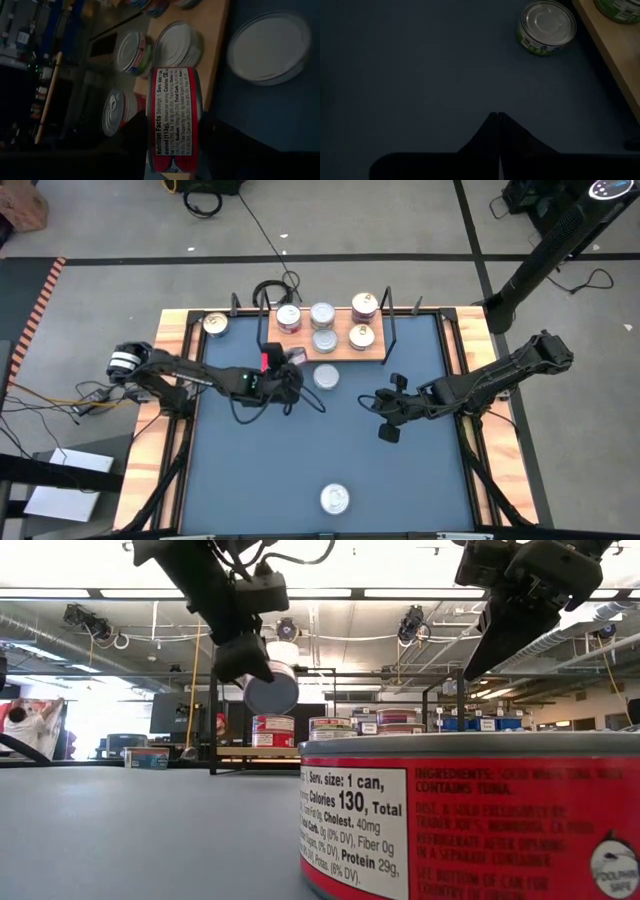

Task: Stack canned seafood by type on shelf
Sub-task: Put the red tuna can on the shelf aligned with the stacked red tuna cans, then stack the blue tuna can on top of the blue tuna can on the shelf

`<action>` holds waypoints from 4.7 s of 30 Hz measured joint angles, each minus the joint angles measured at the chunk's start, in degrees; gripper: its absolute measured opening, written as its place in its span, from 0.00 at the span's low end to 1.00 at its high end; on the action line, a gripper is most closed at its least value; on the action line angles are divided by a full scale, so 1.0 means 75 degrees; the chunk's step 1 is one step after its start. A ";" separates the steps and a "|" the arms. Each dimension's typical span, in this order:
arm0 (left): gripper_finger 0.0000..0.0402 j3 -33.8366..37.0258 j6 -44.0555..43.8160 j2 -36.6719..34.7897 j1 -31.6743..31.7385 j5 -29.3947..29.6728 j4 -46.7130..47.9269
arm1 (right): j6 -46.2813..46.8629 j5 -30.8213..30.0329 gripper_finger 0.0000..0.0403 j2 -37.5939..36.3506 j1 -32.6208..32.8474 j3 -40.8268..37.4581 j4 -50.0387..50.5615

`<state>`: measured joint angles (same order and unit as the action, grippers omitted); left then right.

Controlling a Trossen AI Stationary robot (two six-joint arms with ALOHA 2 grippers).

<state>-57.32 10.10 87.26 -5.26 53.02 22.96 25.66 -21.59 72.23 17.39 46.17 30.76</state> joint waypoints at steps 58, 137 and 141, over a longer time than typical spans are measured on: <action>0.38 -0.0443 0.0932 0.0697 0.1376 -0.2457 -0.0117 | -0.0008 0.0092 0.03 0.0003 0.0000 0.0000 -0.0205; 0.01 0.0527 0.0898 -0.0767 0.8690 -0.4572 0.2952 | -0.0252 0.0302 0.02 0.0006 -0.0341 0.0000 -0.0745; 0.01 0.0527 -0.0024 -0.0634 0.8712 -0.4597 0.2648 | -0.0250 0.0302 0.02 0.0006 -0.0341 0.0000 -0.0746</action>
<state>-53.36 9.92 82.51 60.08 18.55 42.82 23.79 -19.33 72.27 14.83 46.17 25.17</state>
